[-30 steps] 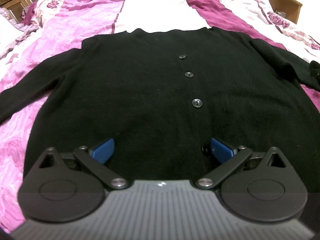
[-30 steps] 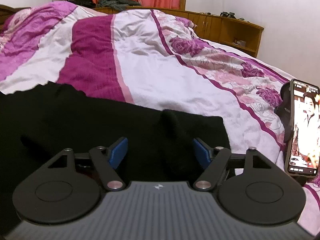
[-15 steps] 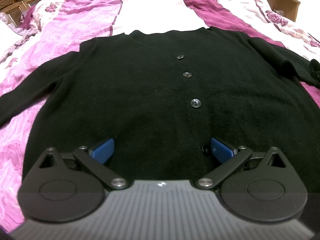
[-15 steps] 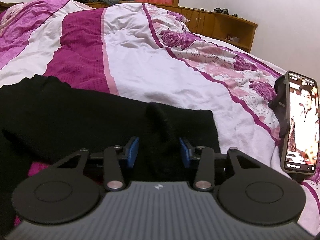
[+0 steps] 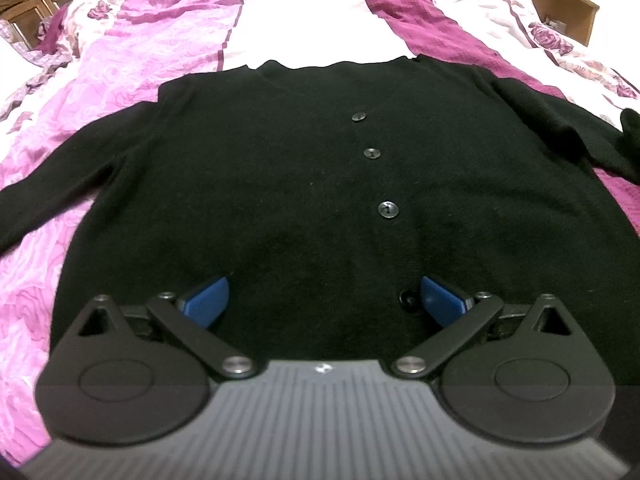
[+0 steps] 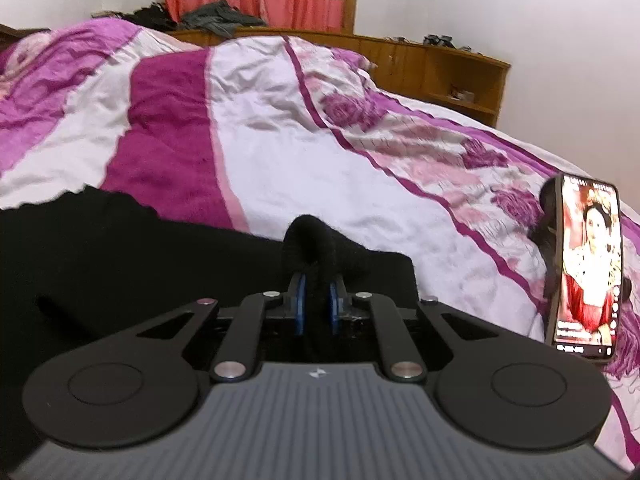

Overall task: Fold small clothes
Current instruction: 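Lift the sleeve with the right tool, lay it across the body, open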

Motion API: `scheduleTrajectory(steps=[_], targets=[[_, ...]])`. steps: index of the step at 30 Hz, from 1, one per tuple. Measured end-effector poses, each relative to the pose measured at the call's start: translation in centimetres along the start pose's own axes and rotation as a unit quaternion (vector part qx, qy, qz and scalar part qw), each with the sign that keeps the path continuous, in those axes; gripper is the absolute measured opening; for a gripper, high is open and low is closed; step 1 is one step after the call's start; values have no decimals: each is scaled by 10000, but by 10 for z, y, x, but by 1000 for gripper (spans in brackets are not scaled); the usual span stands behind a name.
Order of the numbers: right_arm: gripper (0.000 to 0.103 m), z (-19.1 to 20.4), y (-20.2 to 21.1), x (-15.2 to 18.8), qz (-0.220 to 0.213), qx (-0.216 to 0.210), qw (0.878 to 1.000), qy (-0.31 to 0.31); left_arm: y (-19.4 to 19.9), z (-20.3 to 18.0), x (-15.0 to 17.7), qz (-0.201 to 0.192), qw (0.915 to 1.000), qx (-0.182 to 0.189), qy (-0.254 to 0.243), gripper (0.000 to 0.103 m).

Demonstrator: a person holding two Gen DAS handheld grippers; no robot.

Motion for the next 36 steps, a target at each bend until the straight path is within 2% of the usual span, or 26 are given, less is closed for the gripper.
scheduleTrajectory(steps=[8,18,25,36], targets=[[12,18,23,-27,-87,-592,9970,-486,7,8,-2,-5,9999,113,64,103],[11,60,51,-67,-178,-1448,9842,-1001,29,38,-8,-221,9993,63,284,103],[11,107,74,-88,-258,-2198,9665,-1297,39,68,-10,-367,9980,-215,457,103],[11,204,107,-109,-359,-3103,9436,-1094,47,106,-1,-405,9948,-422,828,103]])
Point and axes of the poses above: each gripper's, at about its wrist camera, not at the fingertips, and y roughly against the way its jaws point, z to its left, x to its underside, the point moved 2 cm from there along -y, roughly the way its jaws point, and after that the axes turned 6 degrees about z, right-handed, at the moved point
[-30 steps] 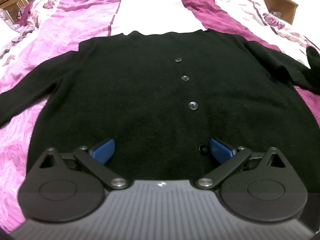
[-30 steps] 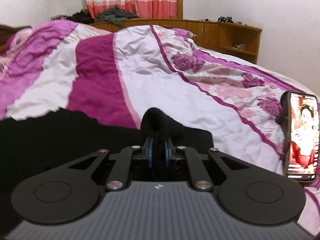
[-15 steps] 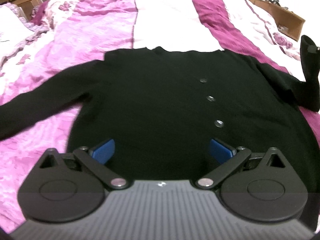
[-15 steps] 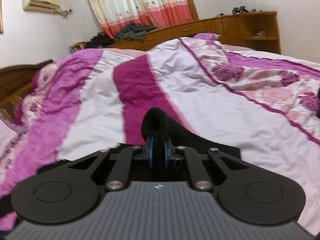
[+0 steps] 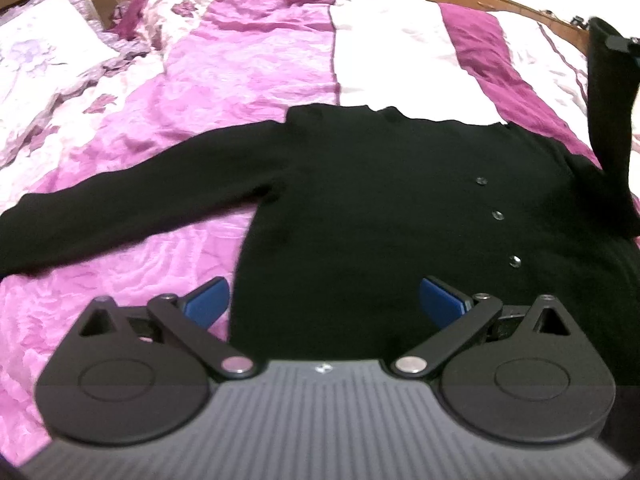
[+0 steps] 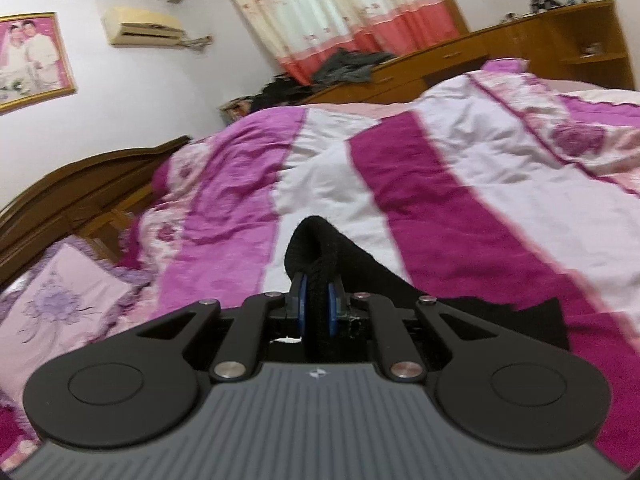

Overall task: Fold small clothes
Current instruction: 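Lift the sleeve with the right tool, lay it across the body, open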

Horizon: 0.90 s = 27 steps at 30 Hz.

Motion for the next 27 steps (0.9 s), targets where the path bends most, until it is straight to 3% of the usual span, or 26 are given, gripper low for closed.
scheduleTrajectory(steps=[7,11,18,27], targets=[[11,57,-39,22,348,-275,9988,213,8,19,0,-120,9998,-98,157,103],[11,77,-79,46,697,-157,9969,331,9,28,2,-122,9996,-110,226,103],[11,90,-144,94,1222,-8,9914,464,7,38,6,-66,9995,-142,284,103],[11,100,-189,135,1714,-22,9830,654,3,48,5,-59,9991,-155,386,103]])
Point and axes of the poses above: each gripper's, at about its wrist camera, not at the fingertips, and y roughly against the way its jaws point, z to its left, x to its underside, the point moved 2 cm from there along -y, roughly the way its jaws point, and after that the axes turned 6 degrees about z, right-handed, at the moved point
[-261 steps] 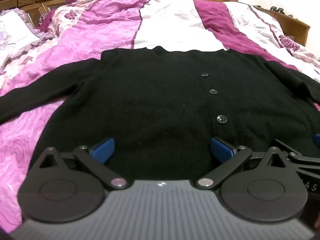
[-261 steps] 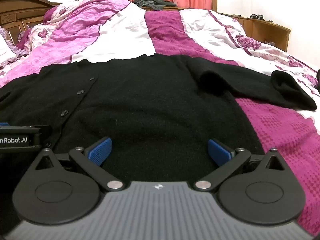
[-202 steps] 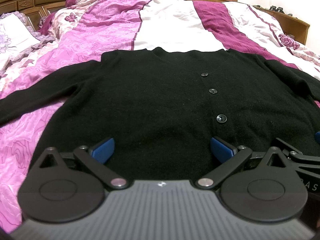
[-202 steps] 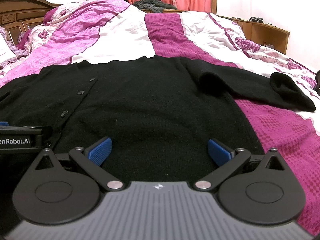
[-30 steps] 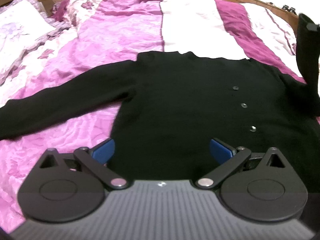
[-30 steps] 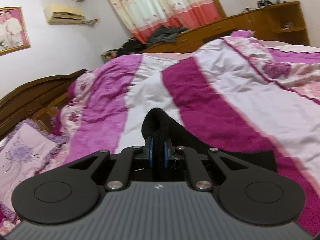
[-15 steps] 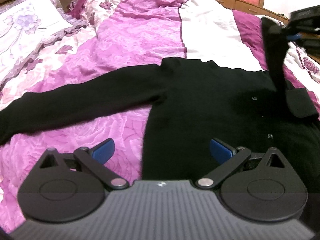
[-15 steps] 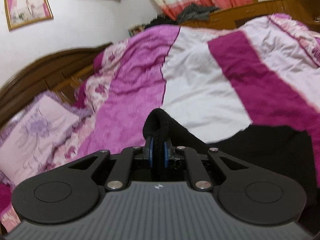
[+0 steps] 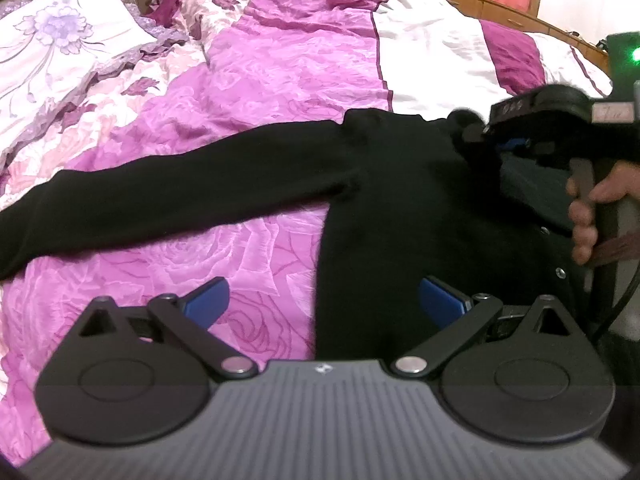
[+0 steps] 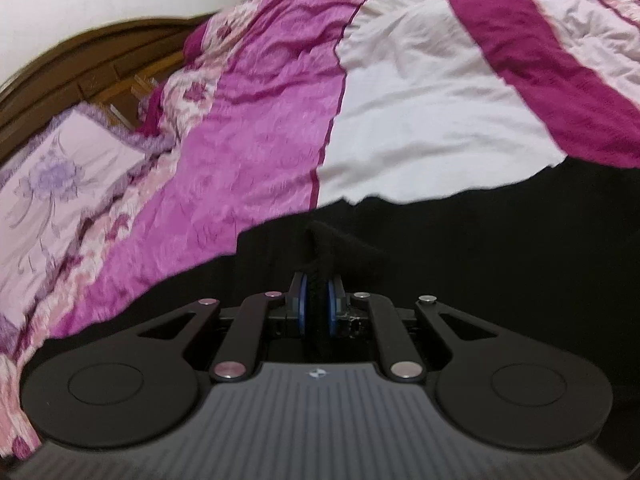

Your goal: Fold small clothes

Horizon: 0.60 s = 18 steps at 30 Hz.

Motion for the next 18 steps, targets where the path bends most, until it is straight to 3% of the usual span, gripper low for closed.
scheduleTrajectory(steps=[5,7,9,11,18], targets=[[16,1,-11,10,240,-161,9996,77,-3,2,-6,-44,10000,-17,26,103],[29,4,-9,13,248,-186,9995,114,-5,2,-9,-50,10000,6,18,103],[50,6,0,14,179,-305,9992,182,-6,1,-12,-72,10000,35,-13,103],[59,7,15,16,57,-364,9989,288,-7,-1,-15,-108,9999,71,-30,103],[62,-20,76,29,-95,-343,9986,382,-13,-10,-32,-192,9994,271,-45,103]])
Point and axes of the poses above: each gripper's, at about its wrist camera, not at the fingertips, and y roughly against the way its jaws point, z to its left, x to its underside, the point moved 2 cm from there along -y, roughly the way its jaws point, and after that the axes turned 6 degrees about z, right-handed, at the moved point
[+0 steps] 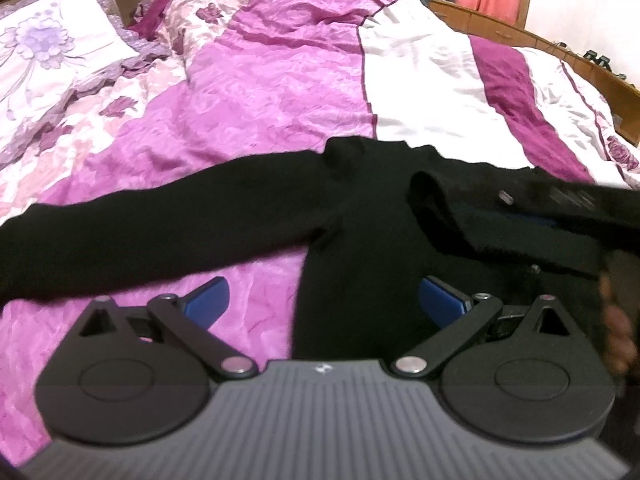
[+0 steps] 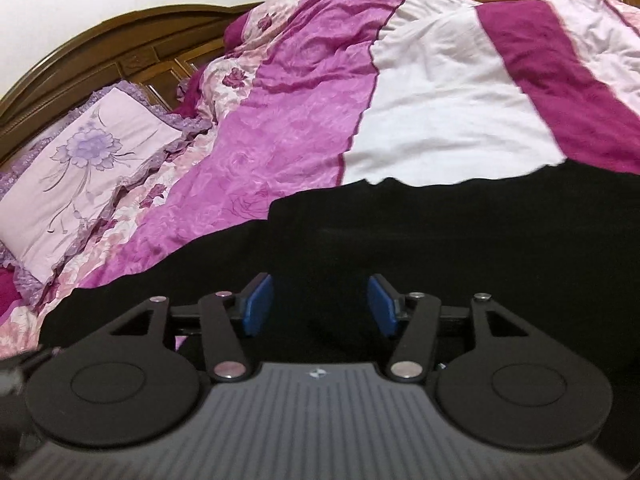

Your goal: Fold small clothes

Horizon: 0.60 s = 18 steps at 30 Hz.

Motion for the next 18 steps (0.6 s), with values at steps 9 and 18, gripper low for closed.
scheduleTrajectory(steps=[9,18], targets=[[62,-59,73,28,-177,670,9976,-81,-12,-25,-22,-54,9996,264,-92,103],[63,-104,102,52,-287,992,9932,-536,-18,-44,-23,23,9992,306,-262,103]])
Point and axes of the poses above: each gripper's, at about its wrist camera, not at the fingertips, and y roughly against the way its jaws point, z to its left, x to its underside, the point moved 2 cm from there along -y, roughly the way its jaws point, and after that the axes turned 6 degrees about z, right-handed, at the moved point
